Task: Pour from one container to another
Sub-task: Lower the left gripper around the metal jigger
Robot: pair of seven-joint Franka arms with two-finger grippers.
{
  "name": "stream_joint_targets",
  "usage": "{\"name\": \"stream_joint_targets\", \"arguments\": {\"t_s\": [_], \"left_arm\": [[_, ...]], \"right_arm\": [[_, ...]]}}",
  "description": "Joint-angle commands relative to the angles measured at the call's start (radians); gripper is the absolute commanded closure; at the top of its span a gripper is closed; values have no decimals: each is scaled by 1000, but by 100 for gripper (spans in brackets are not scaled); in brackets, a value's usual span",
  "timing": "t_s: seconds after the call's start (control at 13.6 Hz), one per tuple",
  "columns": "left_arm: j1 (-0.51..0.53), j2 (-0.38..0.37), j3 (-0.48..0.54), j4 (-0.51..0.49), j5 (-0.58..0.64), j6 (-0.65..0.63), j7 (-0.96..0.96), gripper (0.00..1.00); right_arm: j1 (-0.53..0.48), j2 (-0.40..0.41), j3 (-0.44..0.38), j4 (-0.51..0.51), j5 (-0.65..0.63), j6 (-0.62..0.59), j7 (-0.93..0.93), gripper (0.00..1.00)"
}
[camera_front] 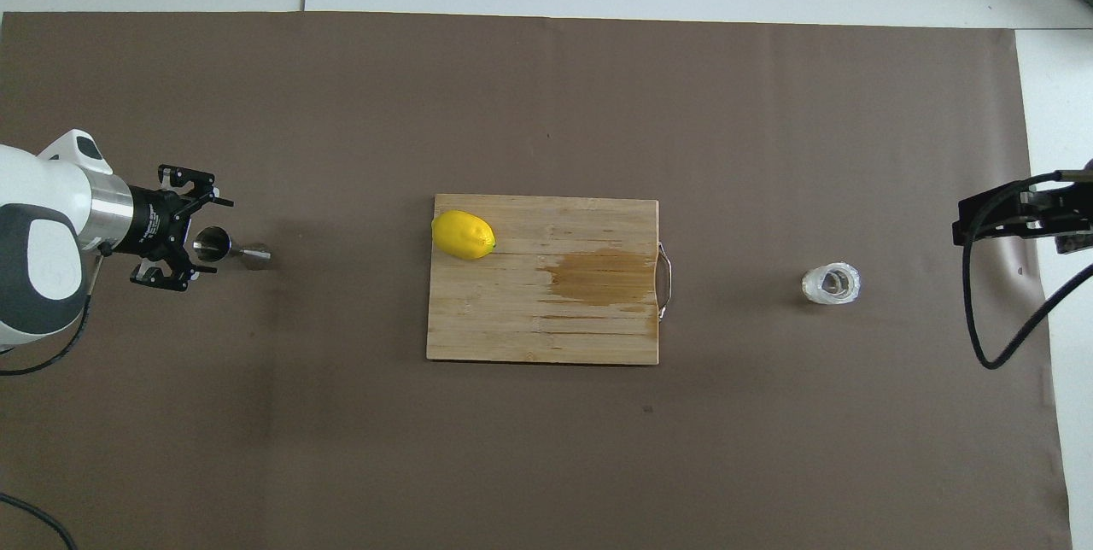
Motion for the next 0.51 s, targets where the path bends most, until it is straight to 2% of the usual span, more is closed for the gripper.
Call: {"name": "stream_joint_targets", "arguments": {"t_s": [0.0,0.15,0.44], "left_arm": [[-18,-34,10,-41,-18,26,-9,21],[-18,-34,11,-41,-18,24,-7,24],[-18,-34,10,-41,-18,21,-7,45]], "right_arm": [[6,-24,-10,-31,1,7,-18,0],[3,-21,-10,-25,1,12,-18,0],[4,-22,-10,-28,2,3,-18,0]]}}
